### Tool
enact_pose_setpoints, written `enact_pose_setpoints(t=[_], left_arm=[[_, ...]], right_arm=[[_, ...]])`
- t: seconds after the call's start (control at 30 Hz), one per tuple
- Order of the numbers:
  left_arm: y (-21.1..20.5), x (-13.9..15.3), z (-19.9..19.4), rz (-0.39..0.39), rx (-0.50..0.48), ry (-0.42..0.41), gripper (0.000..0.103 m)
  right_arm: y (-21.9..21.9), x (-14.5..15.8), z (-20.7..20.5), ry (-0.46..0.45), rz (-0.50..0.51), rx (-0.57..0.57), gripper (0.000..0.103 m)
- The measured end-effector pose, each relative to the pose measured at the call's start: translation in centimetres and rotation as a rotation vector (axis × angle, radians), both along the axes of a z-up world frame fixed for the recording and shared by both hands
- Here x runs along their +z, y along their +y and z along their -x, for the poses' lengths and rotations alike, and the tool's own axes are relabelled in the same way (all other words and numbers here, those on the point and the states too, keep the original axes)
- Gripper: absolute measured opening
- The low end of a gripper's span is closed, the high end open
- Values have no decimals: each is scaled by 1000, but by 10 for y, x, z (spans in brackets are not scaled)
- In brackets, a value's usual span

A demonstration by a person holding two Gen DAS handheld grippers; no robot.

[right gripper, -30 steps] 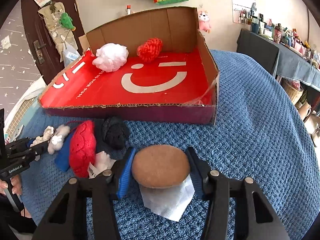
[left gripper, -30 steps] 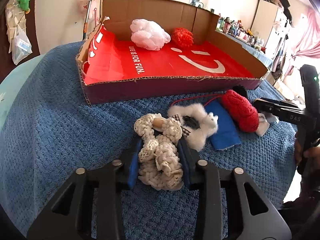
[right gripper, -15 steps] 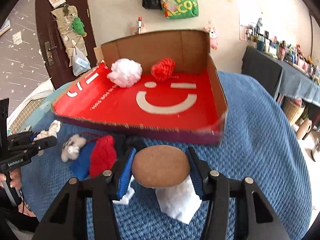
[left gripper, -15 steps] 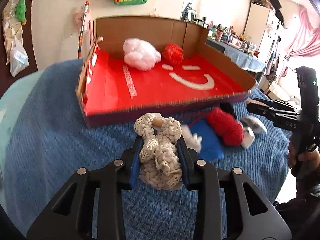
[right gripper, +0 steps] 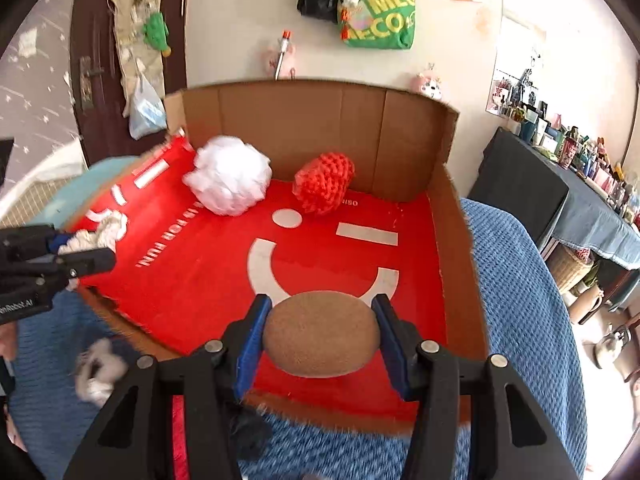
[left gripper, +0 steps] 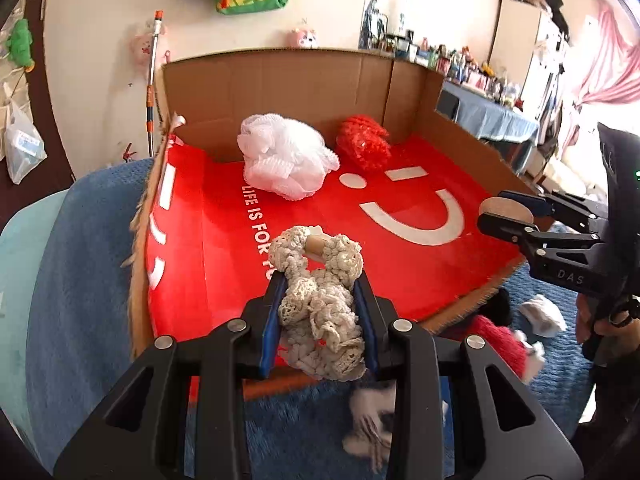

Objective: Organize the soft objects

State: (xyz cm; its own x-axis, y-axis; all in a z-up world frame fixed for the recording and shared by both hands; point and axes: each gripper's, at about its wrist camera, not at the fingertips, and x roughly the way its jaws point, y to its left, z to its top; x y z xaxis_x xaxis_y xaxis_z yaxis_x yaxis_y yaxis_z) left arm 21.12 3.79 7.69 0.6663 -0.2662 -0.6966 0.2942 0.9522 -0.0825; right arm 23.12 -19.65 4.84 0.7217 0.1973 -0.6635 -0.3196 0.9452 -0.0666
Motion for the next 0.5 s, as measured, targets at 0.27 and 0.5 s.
enact_pose_setpoints(t=[0.27,0.5], left_arm=[[-2,-19,-30,-43,0,67,31],[-3,-31,-39,-50,5,101,31]], right_arm=[[2,-21,-26,54,46,-20,55],[3,-31,-33,87,58,-15,55]])
